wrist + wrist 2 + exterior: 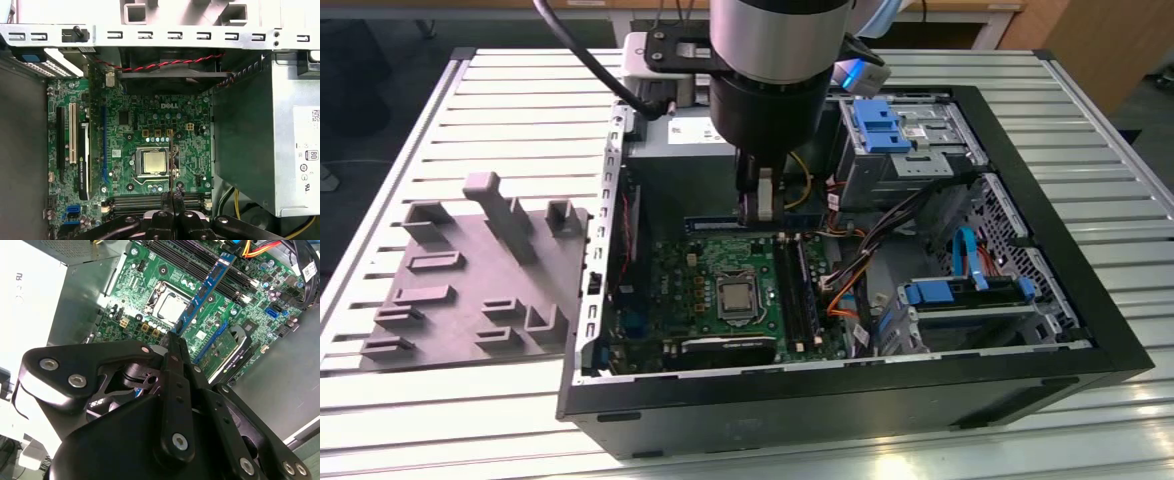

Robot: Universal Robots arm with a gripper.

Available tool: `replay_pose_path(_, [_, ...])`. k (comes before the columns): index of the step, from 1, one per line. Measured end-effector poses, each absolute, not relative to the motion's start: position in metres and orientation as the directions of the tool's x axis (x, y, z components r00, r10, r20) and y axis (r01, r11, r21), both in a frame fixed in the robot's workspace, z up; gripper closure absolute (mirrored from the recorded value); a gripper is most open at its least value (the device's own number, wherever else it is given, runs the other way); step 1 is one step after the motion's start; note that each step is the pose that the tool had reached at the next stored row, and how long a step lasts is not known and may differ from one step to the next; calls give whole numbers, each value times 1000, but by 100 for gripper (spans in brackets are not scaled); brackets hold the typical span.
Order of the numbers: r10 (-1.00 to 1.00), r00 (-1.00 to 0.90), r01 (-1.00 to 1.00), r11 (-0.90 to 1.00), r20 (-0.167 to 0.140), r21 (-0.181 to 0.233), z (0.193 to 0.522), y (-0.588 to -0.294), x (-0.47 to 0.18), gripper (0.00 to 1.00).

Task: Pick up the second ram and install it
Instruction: 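Pick up the second ram and move it above second insertion slot, then insert the second ram into the second slot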

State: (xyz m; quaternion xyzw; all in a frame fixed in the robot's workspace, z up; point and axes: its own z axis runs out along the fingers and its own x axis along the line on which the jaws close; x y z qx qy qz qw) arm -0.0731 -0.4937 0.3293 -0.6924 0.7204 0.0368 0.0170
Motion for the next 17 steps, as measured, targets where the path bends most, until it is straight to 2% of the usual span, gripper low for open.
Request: replay_pose_path(17, [-995, -67, -997, 65, -76, 29, 329, -494, -73, 89])
